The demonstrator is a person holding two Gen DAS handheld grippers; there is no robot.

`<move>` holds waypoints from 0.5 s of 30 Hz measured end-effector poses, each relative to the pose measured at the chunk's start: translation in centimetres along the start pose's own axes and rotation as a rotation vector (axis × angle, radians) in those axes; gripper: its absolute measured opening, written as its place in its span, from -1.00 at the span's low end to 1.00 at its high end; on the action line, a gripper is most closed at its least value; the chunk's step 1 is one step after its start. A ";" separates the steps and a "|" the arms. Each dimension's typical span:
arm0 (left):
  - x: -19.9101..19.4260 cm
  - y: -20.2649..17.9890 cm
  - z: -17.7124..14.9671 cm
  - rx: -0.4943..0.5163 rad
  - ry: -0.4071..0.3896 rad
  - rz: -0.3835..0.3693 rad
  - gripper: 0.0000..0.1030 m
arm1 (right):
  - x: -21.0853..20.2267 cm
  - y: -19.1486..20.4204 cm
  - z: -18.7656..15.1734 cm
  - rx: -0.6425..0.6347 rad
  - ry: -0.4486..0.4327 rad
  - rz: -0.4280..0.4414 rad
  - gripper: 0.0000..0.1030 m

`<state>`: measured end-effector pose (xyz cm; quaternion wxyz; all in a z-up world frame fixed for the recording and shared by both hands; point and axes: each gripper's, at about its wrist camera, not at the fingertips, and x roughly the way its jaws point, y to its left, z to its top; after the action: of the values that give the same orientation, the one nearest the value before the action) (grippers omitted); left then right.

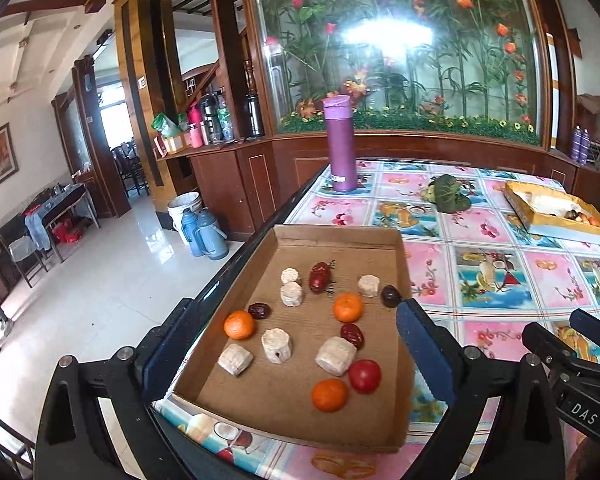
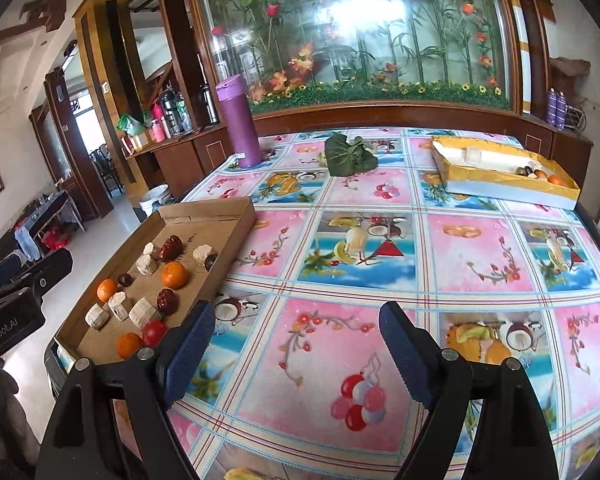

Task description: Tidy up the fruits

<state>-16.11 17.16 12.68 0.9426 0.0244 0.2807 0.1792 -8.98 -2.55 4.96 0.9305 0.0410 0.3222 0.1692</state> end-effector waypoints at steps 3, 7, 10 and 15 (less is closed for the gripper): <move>-0.4 -0.5 -0.1 0.008 -0.001 -0.007 0.91 | -0.3 -0.2 -0.3 0.005 -0.002 -0.005 0.72; -0.5 -0.7 -0.2 0.010 0.000 -0.013 0.91 | -0.5 0.0 -0.4 0.003 -0.004 0.000 0.73; -0.5 -0.7 -0.2 0.007 0.000 -0.015 0.91 | -0.6 0.3 -0.6 -0.012 -0.006 -0.005 0.74; -0.7 -0.3 -0.3 -0.012 -0.005 -0.017 0.91 | -0.3 1.1 -0.9 -0.036 0.003 -0.011 0.74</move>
<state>-16.69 16.61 12.75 0.9449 0.0170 0.2776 0.1727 -10.09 -1.68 4.62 0.9315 0.0224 0.3208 0.1697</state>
